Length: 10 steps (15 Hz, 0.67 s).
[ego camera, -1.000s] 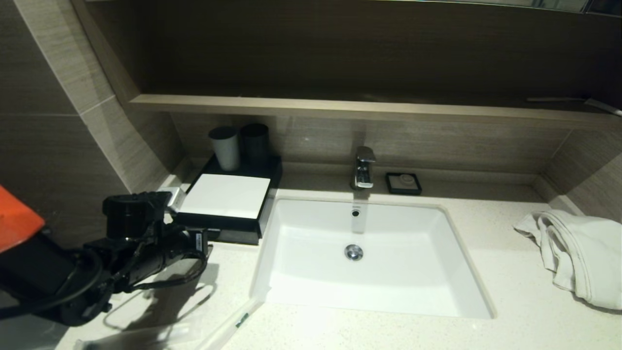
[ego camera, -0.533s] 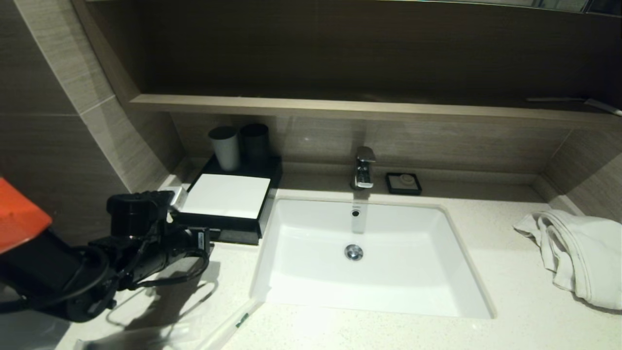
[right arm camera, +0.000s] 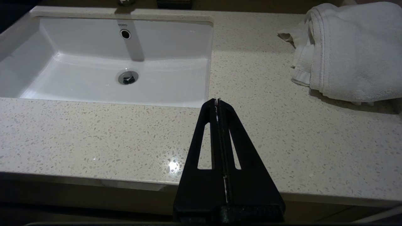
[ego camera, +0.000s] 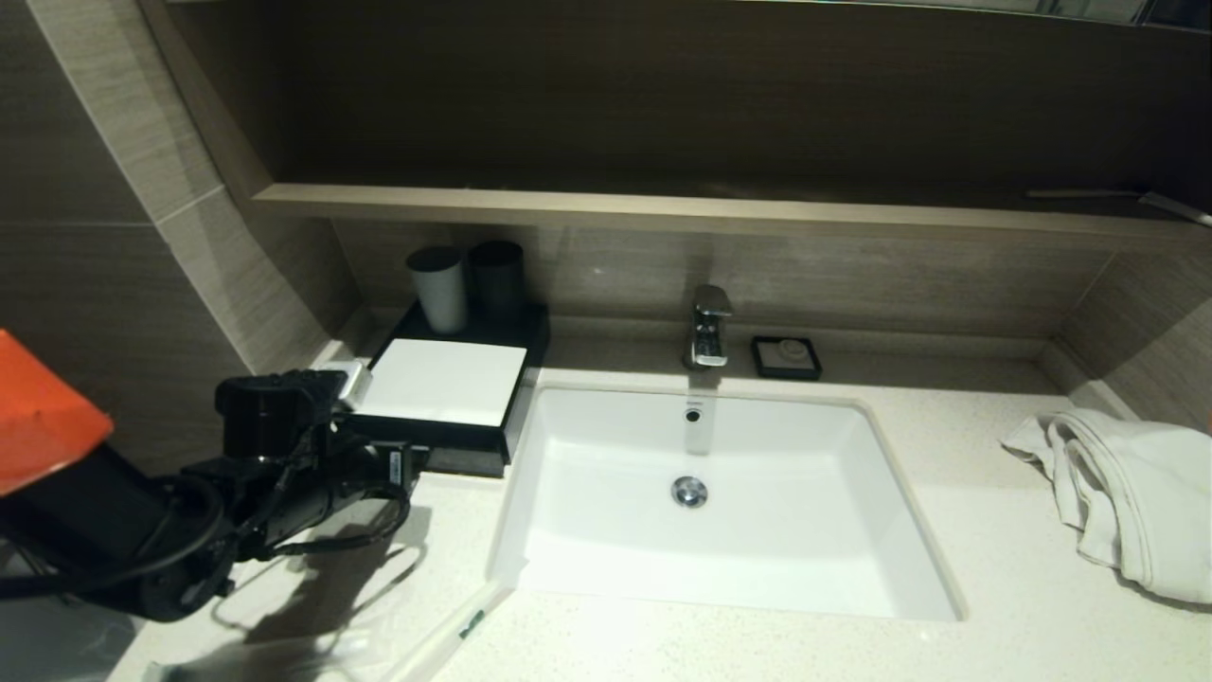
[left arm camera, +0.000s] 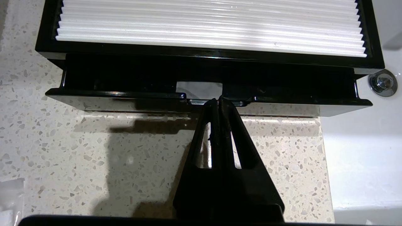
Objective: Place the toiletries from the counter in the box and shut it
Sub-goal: Open the drawer
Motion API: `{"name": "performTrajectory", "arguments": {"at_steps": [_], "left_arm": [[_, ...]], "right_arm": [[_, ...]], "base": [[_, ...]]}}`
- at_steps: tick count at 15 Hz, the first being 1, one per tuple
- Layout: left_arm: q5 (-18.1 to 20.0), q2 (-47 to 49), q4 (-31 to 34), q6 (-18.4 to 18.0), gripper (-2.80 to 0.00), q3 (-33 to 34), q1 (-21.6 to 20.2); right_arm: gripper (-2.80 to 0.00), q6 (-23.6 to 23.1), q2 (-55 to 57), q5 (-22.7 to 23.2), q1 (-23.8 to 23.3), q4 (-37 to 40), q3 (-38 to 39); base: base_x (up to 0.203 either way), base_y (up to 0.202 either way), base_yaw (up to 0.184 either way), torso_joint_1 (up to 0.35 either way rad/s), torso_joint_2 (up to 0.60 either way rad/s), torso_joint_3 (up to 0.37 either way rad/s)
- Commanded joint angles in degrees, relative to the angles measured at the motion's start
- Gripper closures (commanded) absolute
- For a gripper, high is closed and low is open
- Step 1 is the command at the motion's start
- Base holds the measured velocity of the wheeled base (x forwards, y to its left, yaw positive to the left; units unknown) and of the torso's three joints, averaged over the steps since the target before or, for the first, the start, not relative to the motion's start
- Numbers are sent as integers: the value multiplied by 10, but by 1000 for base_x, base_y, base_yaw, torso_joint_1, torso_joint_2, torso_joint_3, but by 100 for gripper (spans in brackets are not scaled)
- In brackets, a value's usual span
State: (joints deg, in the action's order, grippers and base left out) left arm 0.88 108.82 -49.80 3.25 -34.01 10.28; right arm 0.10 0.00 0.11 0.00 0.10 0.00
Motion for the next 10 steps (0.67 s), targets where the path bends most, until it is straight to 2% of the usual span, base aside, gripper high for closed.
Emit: {"name": "performTrajectory", "arguments": {"at_steps": [1, 10], "left_arm": [[0, 3, -3, -1, 0, 0, 0], [0, 10, -3, -9, 0, -4, 0]], "right_arm": [[0, 0, 0, 0, 0, 0, 0], [0, 0, 0, 0, 0, 0, 0]], "base": [[0, 0, 0, 0, 0, 0], [0, 0, 0, 0, 0, 0]]}}
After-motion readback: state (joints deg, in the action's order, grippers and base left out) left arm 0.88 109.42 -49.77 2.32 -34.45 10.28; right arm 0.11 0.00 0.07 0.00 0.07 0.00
